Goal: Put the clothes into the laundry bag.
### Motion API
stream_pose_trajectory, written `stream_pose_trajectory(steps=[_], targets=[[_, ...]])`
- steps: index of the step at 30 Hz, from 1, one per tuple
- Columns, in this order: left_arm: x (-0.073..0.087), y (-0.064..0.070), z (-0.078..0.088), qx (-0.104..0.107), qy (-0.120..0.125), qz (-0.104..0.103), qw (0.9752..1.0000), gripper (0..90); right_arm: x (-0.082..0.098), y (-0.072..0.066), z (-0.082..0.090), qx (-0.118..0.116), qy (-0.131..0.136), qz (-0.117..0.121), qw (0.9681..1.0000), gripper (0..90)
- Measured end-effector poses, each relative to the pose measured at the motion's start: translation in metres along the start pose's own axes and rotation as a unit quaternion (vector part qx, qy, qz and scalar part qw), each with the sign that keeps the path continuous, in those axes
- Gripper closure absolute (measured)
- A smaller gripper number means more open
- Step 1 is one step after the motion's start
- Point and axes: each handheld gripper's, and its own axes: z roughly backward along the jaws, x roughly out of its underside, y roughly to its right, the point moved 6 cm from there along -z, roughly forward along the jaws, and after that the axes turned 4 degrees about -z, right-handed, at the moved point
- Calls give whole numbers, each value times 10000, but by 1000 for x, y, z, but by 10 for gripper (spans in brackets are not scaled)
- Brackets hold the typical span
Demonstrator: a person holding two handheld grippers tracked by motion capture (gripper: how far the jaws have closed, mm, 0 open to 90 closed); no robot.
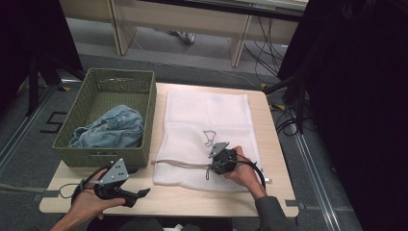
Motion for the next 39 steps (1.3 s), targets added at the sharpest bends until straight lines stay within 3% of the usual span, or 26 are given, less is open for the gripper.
stream_pose_trajectory(steps=[1, 2, 3, 5, 7, 8, 9, 10, 12, 14, 17, 21, 22, 25, 26, 27, 30, 33, 34, 36, 37, 38, 39], targets=[[0, -1, 0, -14, -6, -21, 10000, 182, 0, -1, 0, -112, -2, 12, 9999, 633], [-1, 0, 0, 2, 49, 0, 10000, 183, 3, -1, 1, -222, 28, -197, 9996, 648], [0, -1, 0, 22, 5, -67, 10000, 183, 3, -1, 1, -222, 28, -197, 9996, 648], [1, 1, -1, -10, 11, 14, 10000, 182, 3, 2, 0, -474, 103, -511, 9975, 652], [0, 0, 1, -27, -4, -10, 10000, 184, 3, 3, -1, -532, 117, -605, 9967, 670], [-1, 0, 0, -29, 61, 51, 10000, 184, 4, 3, 0, -586, 77, -649, 9961, 688], [-1, -2, 1, -43, 8, -78, 10000, 184, 4, 2, 0, -596, 72, -665, 9960, 712], [0, -2, 1, -51, -3, -72, 10000, 184, 3, 2, 0, -592, 22, -660, 9961, 767], [-1, -2, 2, -91, 14, -5, 10000, 186, 2, 1, 0, -591, 29, -554, 9967, 822], [-2, -2, 2, -41, 69, 13, 10000, 188, 1, 0, 0, -445, -6, -400, 9982, 849], [-2, -3, 3, -83, 68, -26, 9999, 189, -1, 0, 2, -341, -83, -416, 9985, 862], [-4, -5, 4, -103, 102, 4, 9999, 193, -7, 2, 9, -207, 18, -387, 9990, 864], [-4, -6, 4, -134, 109, 1, 9999, 193, -12, 6, 17, -65, 157, -277, 9995, 864], [-5, -8, 6, -175, 153, 43, 9997, 195, -16, 7, 25, -31, 257, -427, 9988, 864], [-5, -9, 8, -231, 110, 25, 9997, 196, -21, 8, 31, 94, 386, -481, 9981, 864], [-7, -9, 9, -216, 197, 96, 9995, 196, -22, 9, 35, 112, 399, -468, 9980, 864], [-8, -11, 11, -260, 194, 35, 9995, 196, -27, 10, 42, 157, 484, -471, 9976, 864], [-14, -16, 17, -399, 273, 62, 9988, 196, -36, 14, 53, 260, 611, -439, 9968, 864], [-19, -21, 23, -534, 325, 129, 9980, 198, -41, 19, 61, 361, 718, -389, 9960, 864], [-23, -25, 28, -625, 323, 74, 9975, 203, -44, 19, 65, 355, 797, -452, 9952, 864], [-27, -29, 34, -746, 366, 90, 9965, 203, -46, 22, 68, 352, 860, -324, 9951, 864], [-32, -34, 40, -822, 420, 62, 9957, 203, -47, 24, 70, 459, 928, -363, 9940, 864], [-38, -40, 48, -934, 463, 129, 9945, 202, -48, 24, 73, 405, 901, -429, 9942, 864]])
